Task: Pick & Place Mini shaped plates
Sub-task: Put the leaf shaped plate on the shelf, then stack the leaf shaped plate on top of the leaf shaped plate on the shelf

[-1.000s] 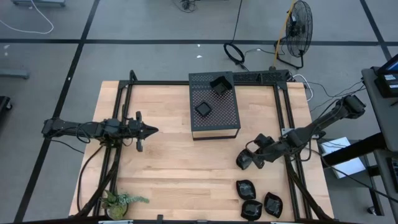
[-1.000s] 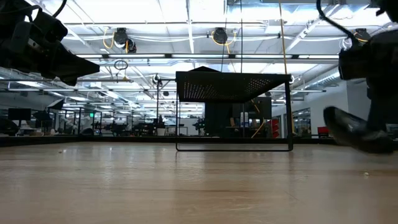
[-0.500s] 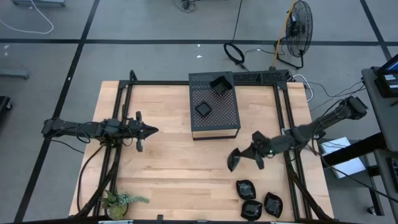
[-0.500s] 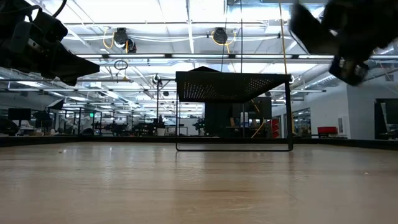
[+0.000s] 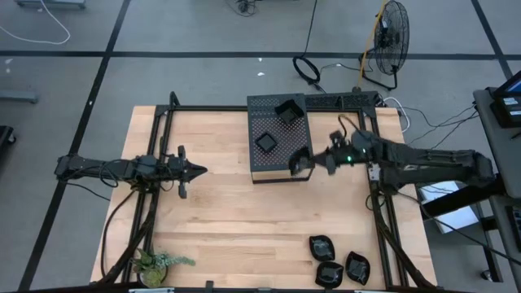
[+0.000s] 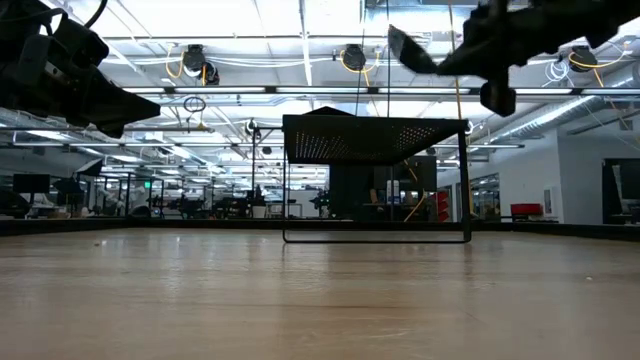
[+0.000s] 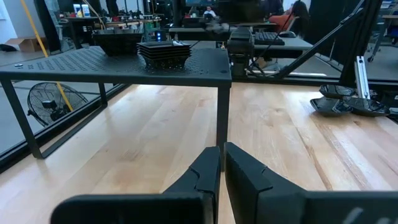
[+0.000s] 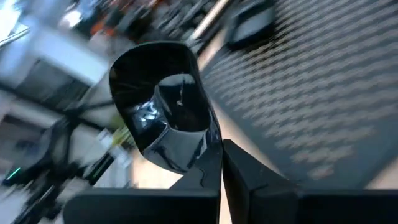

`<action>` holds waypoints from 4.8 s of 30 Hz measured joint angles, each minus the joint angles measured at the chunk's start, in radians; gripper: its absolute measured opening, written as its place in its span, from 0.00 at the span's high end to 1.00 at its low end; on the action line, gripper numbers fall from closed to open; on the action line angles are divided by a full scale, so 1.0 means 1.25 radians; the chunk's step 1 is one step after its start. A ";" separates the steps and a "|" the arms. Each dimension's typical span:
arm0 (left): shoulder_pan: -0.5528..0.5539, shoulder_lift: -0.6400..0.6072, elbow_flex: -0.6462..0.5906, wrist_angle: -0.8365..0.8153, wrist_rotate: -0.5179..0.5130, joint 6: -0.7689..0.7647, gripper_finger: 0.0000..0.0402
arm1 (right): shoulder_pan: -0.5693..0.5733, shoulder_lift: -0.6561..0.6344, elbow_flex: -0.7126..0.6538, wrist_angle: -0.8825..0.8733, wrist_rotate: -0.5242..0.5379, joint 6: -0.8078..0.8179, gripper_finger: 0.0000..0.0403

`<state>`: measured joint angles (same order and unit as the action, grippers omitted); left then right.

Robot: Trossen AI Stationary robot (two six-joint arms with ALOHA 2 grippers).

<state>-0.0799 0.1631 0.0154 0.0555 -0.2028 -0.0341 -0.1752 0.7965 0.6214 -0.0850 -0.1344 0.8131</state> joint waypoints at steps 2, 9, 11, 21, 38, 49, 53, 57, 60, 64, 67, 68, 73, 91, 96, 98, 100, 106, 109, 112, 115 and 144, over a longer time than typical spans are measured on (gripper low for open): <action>0.000 0.000 0.000 0.000 0.000 0.000 0.94 | -0.062 0.013 0.007 -0.007 -0.001 -0.010 1.00; 0.000 0.000 0.000 0.000 0.000 0.000 0.94 | -0.166 0.083 0.007 -0.007 -0.061 -0.024 1.00; 0.000 0.000 0.000 0.000 0.000 0.000 0.94 | -0.170 0.103 0.007 0.004 -0.061 -0.036 1.00; 0.000 0.000 0.000 0.000 0.000 0.000 0.94 | -0.170 0.133 0.006 0.005 -0.059 -0.062 0.98; 0.000 0.000 0.000 0.000 0.000 0.000 0.94 | -0.142 -0.017 0.006 0.098 -0.094 -0.161 0.76; 0.000 0.000 0.000 0.000 0.000 0.000 0.94 | 0.299 -0.028 0.008 0.506 -0.208 -0.317 0.65; 0.000 0.000 0.000 0.000 0.000 0.000 0.94 | 0.513 0.049 0.076 0.360 0.006 -0.444 0.61; 0.000 0.000 0.000 0.000 0.000 0.000 0.94 | 0.661 0.174 0.229 0.067 0.271 -0.420 0.58; 0.000 0.000 0.000 0.000 0.000 0.000 0.94 | 0.719 0.282 0.356 -0.187 0.377 -0.282 0.58; 0.000 0.000 0.000 0.000 0.000 0.000 0.94 | 0.752 0.405 0.443 -0.430 0.392 -0.035 0.60; 0.000 0.000 0.000 0.000 0.000 0.000 0.94 | 0.761 0.473 0.445 -0.524 0.332 0.124 0.61; 0.000 0.000 0.000 0.000 0.000 0.000 0.94 | 0.761 0.492 0.440 -0.548 0.314 0.172 0.62; 0.000 0.000 0.000 0.000 0.000 0.000 0.94 | 0.759 0.561 0.407 -0.630 0.230 0.349 0.62; 0.000 0.000 0.000 0.000 0.000 0.000 0.94 | 0.759 0.574 0.190 -0.349 0.167 0.473 0.63; 0.000 0.000 0.000 0.000 0.000 0.000 0.94 | 0.758 0.573 0.178 -0.351 0.168 0.472 0.63; 0.000 0.000 0.000 0.000 0.000 0.000 0.94 | 0.758 0.573 0.174 -0.349 0.168 0.472 0.63; 0.000 0.000 0.000 0.000 0.000 0.000 0.94 | 0.758 0.573 0.170 -0.349 0.167 0.472 0.63; 0.000 0.000 0.000 0.000 0.000 0.000 0.94 | 0.758 0.573 0.163 -0.348 0.167 0.473 0.65; 0.000 0.000 0.000 0.000 0.000 0.000 0.94 | 0.758 0.573 0.163 -0.348 0.166 0.473 0.69; 0.000 0.000 0.000 0.000 0.000 0.000 0.94 | 0.758 0.573 0.163 -0.348 0.166 0.470 0.75; 0.000 0.000 0.000 0.000 0.000 0.000 0.94 | 0.758 0.573 0.163 -0.348 0.166 0.463 0.82; 0.000 0.000 0.000 0.000 0.000 0.000 0.94 | 0.649 0.452 0.163 -0.206 0.216 0.147 1.00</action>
<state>-0.0802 0.1631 0.0154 0.0555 -0.2028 -0.0341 0.6361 1.3615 0.8253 -0.3425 0.1350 0.9971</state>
